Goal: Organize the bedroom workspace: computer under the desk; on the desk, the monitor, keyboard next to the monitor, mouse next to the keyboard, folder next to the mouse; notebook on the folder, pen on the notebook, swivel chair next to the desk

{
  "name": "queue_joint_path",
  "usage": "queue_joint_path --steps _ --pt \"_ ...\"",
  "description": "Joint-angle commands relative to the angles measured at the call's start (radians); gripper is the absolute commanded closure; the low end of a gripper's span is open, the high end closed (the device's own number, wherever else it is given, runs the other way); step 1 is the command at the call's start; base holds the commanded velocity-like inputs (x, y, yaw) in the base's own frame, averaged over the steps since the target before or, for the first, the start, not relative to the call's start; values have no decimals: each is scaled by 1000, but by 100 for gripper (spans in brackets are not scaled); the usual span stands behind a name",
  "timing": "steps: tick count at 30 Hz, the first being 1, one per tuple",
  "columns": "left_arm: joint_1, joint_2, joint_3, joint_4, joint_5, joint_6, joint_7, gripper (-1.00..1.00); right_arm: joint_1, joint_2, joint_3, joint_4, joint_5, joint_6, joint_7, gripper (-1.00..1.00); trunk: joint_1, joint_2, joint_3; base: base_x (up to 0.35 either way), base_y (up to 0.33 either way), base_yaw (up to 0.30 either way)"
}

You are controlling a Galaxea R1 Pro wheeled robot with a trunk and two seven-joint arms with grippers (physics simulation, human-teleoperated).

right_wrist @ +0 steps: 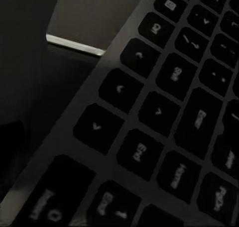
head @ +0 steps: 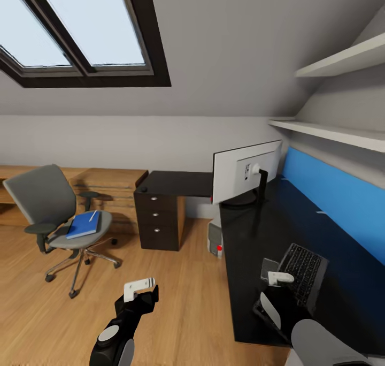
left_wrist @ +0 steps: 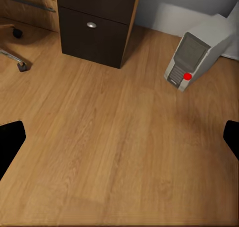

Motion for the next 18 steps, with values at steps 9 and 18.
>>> queue_joint_path --steps 9,18 --pt "-1 0 -1 -1 10 4 9 -100 0 -1 11 -2 -10 3 -7 -100 0 -1 -1 -137 -52 0" --pt "-1 0 -1 -1 11 5 9 -100 0 -1 12 -2 -10 1 -7 -100 0 -1 -1 -161 -33 0"
